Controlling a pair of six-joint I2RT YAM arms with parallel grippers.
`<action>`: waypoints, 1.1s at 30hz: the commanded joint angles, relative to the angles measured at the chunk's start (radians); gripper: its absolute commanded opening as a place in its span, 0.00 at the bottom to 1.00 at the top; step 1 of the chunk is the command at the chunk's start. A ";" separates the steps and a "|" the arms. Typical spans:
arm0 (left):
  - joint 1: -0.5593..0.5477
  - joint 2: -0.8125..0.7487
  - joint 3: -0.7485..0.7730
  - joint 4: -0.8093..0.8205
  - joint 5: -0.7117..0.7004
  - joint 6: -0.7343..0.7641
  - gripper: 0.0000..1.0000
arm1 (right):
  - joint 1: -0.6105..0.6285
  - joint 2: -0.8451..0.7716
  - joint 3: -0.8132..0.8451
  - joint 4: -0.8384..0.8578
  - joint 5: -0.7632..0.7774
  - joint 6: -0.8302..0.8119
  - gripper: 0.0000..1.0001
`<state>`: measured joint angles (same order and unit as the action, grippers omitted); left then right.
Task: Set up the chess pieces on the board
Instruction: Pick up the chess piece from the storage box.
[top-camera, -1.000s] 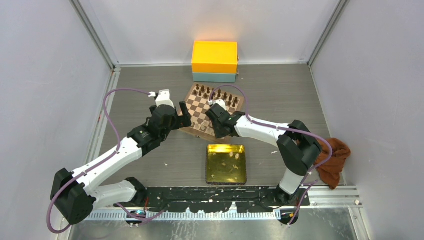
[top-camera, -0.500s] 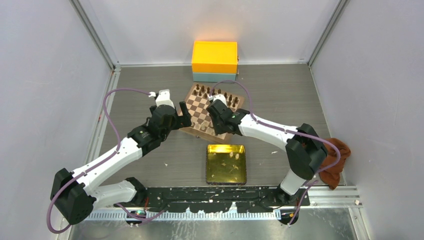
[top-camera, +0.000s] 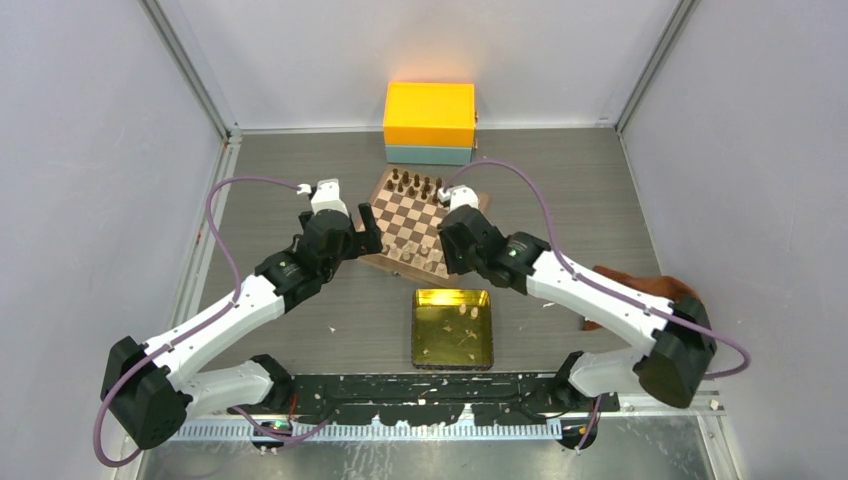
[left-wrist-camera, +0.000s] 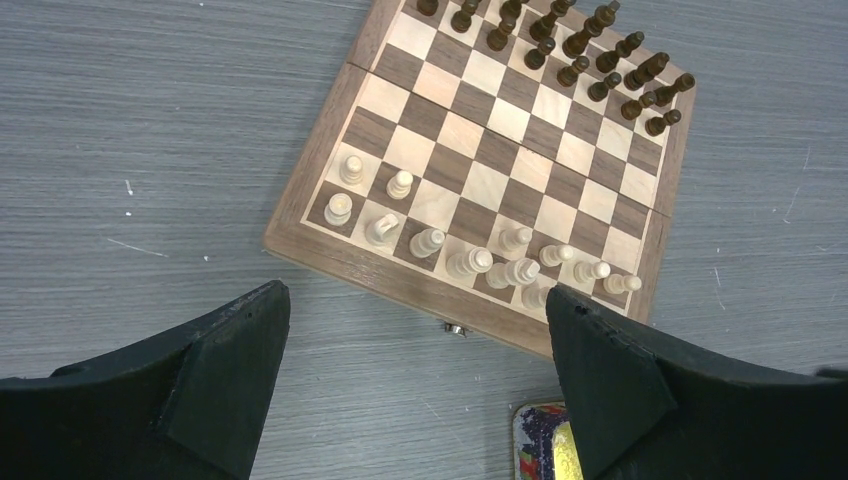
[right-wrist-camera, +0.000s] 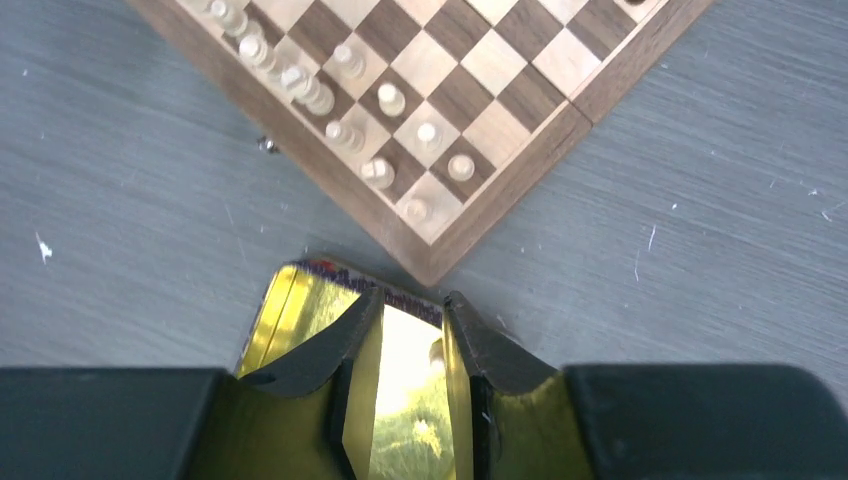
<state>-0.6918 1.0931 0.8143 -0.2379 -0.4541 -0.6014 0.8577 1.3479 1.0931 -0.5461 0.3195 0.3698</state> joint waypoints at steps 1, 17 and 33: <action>-0.002 -0.003 0.022 0.039 -0.023 0.001 1.00 | 0.035 -0.116 -0.076 -0.054 0.002 0.019 0.35; -0.004 0.008 0.020 0.047 -0.016 -0.002 1.00 | 0.070 -0.230 -0.330 0.019 -0.065 0.088 0.40; -0.003 0.010 0.011 0.055 -0.017 -0.002 1.00 | 0.077 -0.112 -0.345 0.101 -0.081 0.062 0.42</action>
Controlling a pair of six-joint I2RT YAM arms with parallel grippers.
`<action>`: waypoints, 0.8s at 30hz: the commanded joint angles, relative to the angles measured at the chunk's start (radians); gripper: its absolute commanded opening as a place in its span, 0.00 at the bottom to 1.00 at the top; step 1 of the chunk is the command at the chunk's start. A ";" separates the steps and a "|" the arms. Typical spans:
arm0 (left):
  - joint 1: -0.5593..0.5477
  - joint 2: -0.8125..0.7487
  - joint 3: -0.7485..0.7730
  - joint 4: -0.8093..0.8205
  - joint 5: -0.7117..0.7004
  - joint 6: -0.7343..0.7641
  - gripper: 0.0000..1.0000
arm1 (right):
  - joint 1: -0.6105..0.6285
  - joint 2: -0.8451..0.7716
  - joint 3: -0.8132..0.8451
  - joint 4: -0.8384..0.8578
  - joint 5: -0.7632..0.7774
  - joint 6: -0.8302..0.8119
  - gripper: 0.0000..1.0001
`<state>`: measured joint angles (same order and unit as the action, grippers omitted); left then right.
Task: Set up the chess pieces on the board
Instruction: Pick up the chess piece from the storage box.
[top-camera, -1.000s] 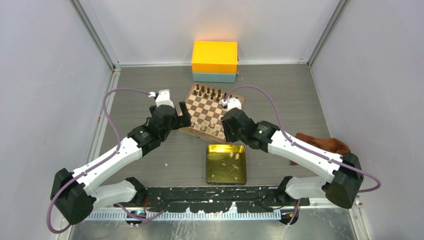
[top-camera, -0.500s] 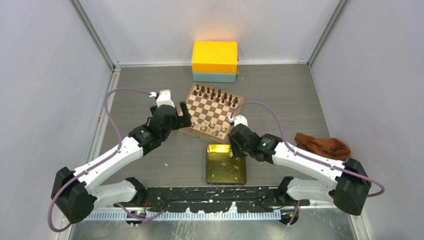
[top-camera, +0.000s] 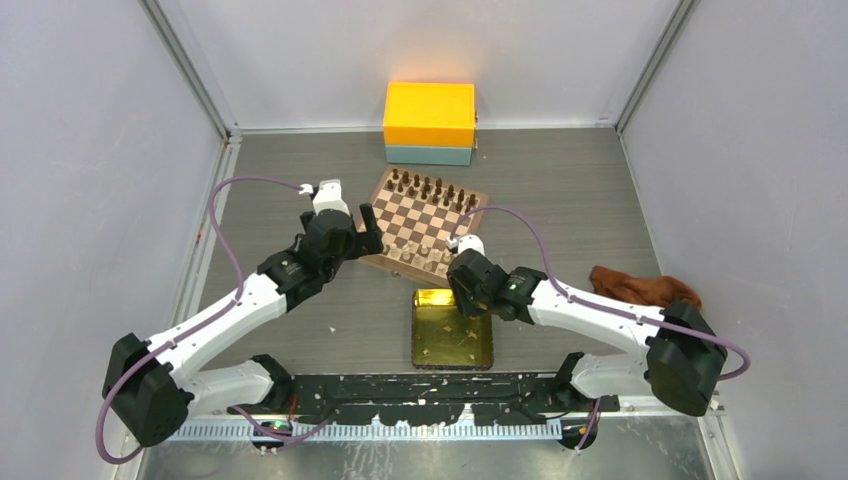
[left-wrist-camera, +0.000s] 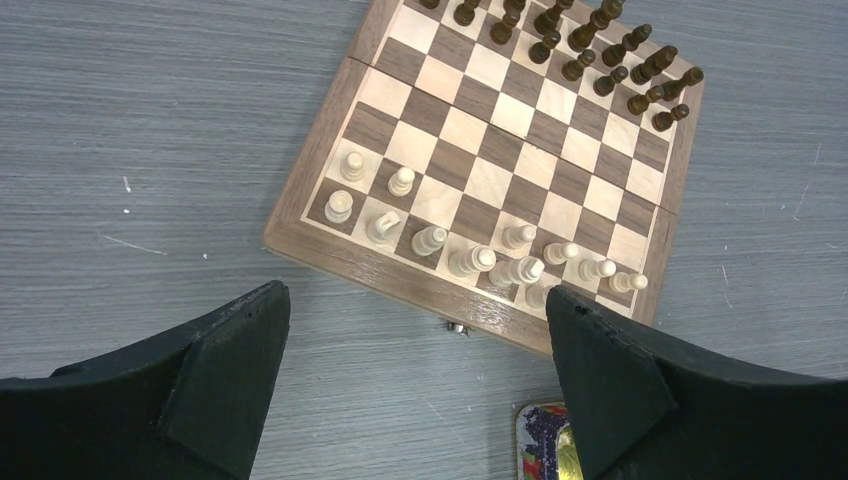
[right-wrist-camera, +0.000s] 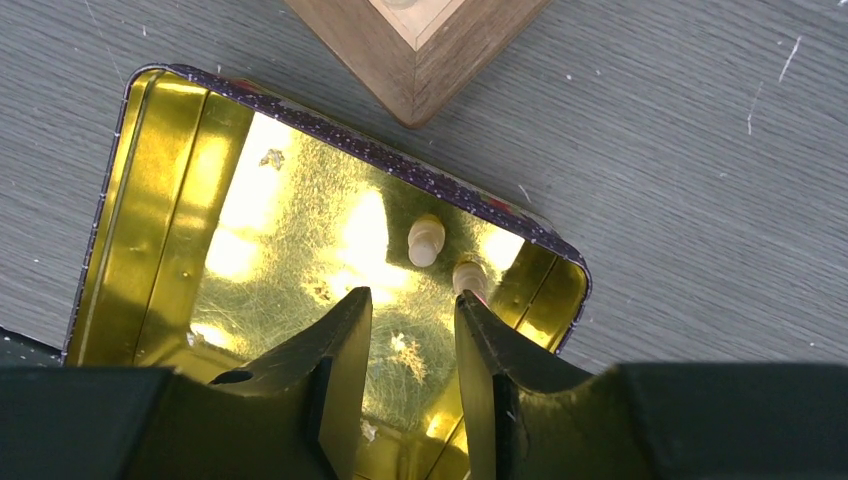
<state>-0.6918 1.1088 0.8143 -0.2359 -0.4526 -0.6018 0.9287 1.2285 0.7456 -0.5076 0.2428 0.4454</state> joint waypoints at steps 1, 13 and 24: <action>-0.004 -0.004 0.010 0.055 -0.019 -0.002 1.00 | 0.006 0.013 0.002 0.069 -0.004 -0.017 0.43; -0.003 -0.001 0.005 0.059 -0.021 -0.003 1.00 | -0.003 0.092 0.001 0.118 -0.006 -0.032 0.43; -0.003 -0.004 -0.004 0.063 -0.026 -0.003 1.00 | -0.025 0.127 0.004 0.128 -0.020 -0.026 0.40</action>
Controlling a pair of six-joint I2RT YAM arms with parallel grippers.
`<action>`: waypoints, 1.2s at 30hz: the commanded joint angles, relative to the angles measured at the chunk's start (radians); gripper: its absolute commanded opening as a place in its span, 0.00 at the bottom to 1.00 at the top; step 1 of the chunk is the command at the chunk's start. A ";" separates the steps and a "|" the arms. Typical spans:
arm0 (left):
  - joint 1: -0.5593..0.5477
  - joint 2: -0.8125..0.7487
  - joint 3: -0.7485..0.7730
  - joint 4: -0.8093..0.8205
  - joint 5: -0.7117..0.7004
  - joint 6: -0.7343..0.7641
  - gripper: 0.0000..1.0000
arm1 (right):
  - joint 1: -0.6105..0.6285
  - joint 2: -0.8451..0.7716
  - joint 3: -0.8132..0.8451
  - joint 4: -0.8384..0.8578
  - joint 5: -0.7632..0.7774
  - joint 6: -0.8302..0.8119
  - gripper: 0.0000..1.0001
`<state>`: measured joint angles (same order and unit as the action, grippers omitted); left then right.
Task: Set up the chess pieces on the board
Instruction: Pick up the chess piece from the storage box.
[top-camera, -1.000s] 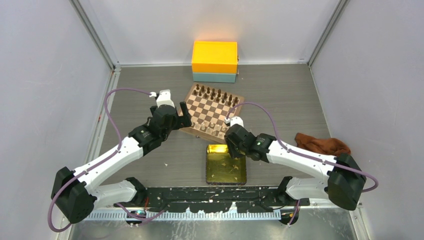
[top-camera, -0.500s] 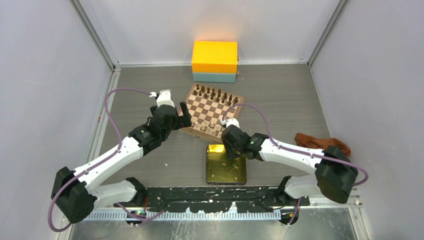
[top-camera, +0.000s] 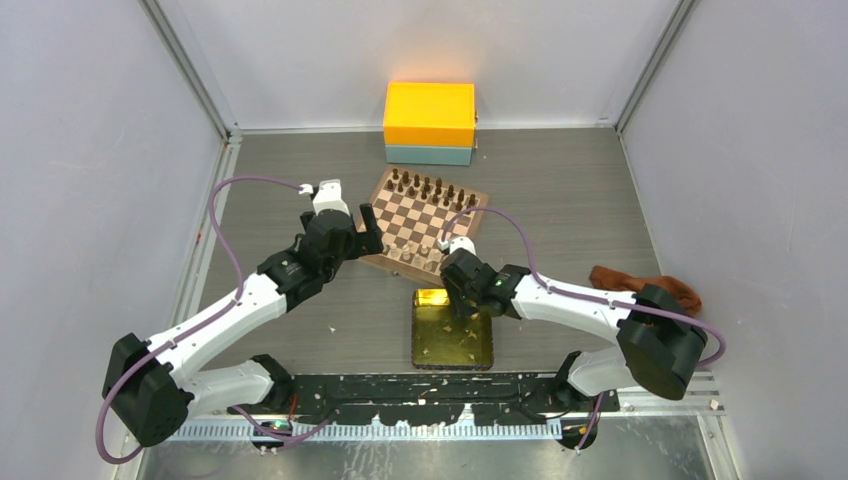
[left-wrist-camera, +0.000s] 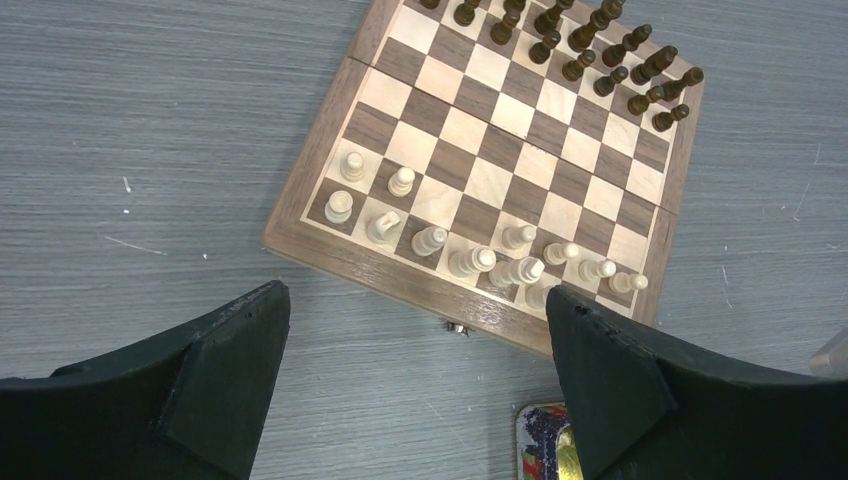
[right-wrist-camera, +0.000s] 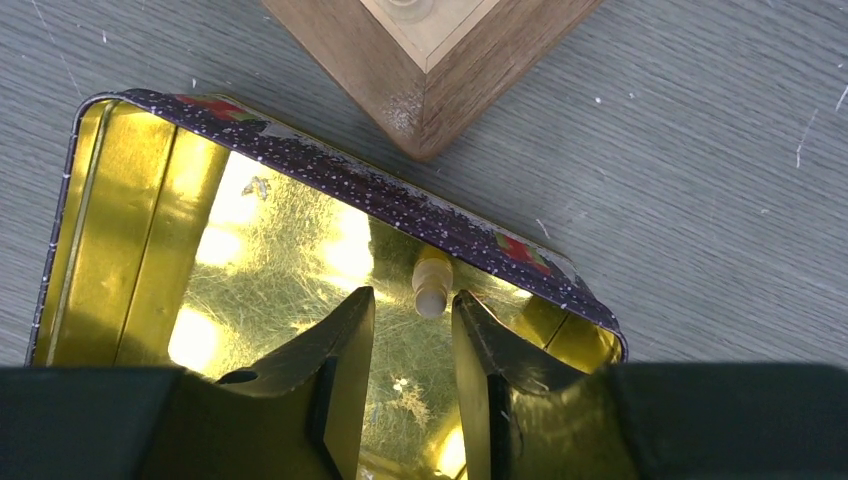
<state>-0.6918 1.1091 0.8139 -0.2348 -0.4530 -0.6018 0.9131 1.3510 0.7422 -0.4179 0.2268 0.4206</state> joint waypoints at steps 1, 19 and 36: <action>-0.003 -0.003 -0.004 0.063 -0.026 -0.003 1.00 | -0.011 0.005 0.008 0.039 -0.004 -0.001 0.39; -0.004 0.009 -0.013 0.074 -0.032 -0.004 1.00 | -0.034 0.044 0.009 0.039 -0.027 0.013 0.24; -0.003 -0.001 -0.012 0.069 -0.030 -0.007 1.00 | -0.037 -0.030 0.043 -0.004 0.015 -0.014 0.03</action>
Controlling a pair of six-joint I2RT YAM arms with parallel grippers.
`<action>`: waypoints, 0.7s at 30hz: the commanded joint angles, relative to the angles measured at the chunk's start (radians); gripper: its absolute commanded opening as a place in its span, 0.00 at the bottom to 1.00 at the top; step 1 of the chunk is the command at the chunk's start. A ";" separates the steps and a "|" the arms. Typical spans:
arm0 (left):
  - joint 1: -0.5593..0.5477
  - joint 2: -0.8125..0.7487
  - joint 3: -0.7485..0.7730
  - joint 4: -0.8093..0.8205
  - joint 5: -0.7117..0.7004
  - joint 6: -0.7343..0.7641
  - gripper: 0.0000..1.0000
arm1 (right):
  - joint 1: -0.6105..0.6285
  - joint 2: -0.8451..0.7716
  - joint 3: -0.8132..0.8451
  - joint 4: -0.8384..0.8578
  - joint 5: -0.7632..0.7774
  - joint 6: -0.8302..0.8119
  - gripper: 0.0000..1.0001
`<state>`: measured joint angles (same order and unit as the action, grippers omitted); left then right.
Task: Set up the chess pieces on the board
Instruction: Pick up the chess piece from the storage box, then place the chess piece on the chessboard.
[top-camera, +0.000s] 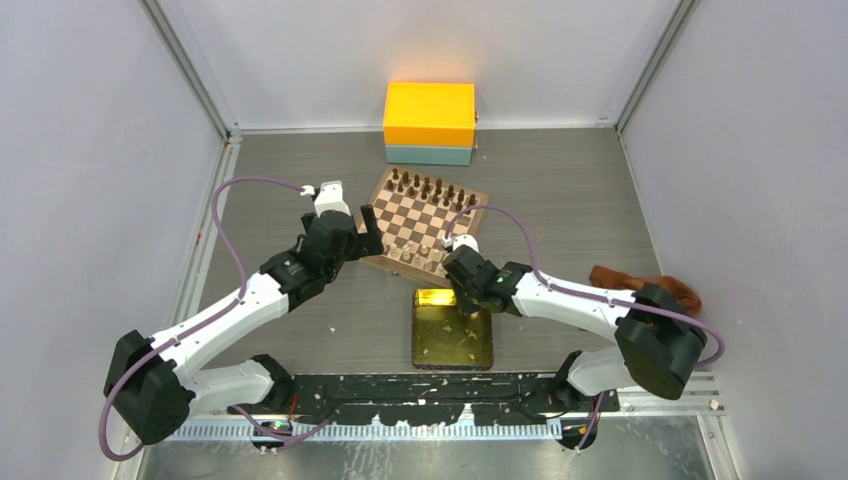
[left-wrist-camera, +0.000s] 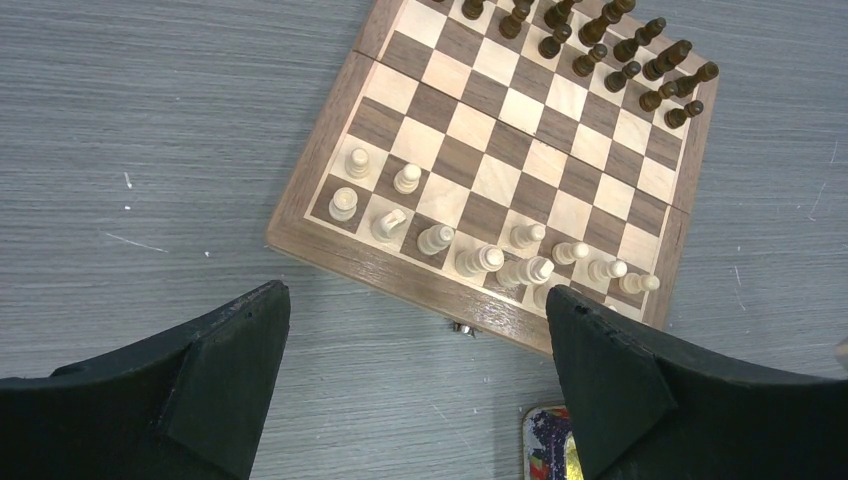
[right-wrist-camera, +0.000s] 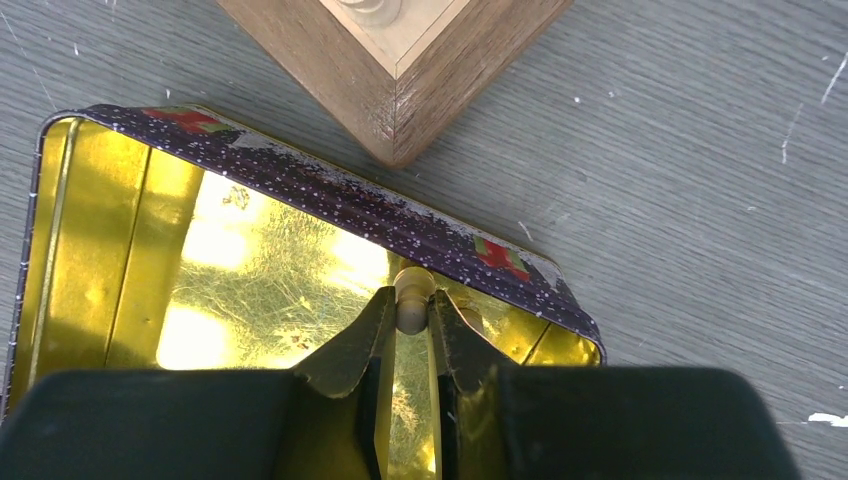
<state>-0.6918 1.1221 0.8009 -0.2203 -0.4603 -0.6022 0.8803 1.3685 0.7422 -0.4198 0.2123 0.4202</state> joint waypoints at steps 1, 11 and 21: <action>-0.003 -0.016 0.001 0.052 -0.023 -0.007 1.00 | -0.003 -0.052 0.049 -0.010 0.034 -0.016 0.04; -0.003 -0.029 0.004 0.038 -0.029 -0.007 1.00 | -0.002 -0.109 0.156 -0.103 0.022 -0.033 0.03; -0.003 -0.074 0.004 0.013 -0.035 -0.009 1.00 | -0.016 0.008 0.415 -0.196 0.062 -0.133 0.01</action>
<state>-0.6918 1.0931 0.8009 -0.2245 -0.4625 -0.6022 0.8783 1.3128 1.0321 -0.5858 0.2436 0.3542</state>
